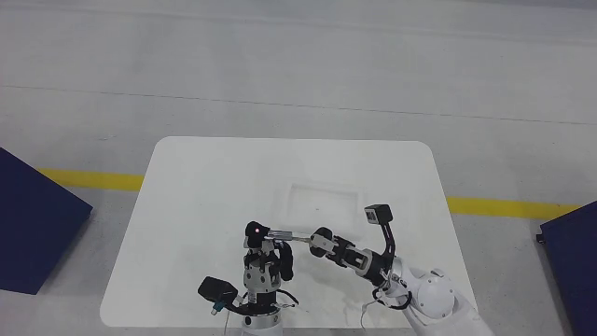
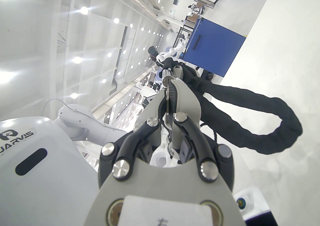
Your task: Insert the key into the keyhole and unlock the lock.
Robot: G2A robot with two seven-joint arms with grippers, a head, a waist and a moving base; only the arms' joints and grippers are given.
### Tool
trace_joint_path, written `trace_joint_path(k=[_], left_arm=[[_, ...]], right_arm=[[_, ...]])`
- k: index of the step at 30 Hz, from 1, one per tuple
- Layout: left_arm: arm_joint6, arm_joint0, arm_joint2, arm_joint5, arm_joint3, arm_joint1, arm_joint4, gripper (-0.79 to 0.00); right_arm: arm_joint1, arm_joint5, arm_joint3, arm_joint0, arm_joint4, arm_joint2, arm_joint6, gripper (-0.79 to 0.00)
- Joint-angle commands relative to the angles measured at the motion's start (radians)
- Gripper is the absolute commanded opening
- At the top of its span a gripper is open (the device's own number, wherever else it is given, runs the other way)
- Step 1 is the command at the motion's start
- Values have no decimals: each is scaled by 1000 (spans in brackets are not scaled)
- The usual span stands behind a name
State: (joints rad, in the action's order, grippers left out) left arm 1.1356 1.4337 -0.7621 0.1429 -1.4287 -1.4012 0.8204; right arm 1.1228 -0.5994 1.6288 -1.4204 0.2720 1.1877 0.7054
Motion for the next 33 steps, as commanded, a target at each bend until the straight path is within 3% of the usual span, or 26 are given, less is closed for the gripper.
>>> trace_joint_path(k=[1,23,33], left_arm=[[0,0,0,0,0,0,0,-785],[0,0,0,0,0,0,0,-785],[-20,3,-7,-1,-8,0,2,-785]], right_arm=[[0,-1,-1,2,1,0,0,-785],[-2,14,-1,13,12,-3,29,-785],[-1,42,31,-9,-25,-11,-14,-785]])
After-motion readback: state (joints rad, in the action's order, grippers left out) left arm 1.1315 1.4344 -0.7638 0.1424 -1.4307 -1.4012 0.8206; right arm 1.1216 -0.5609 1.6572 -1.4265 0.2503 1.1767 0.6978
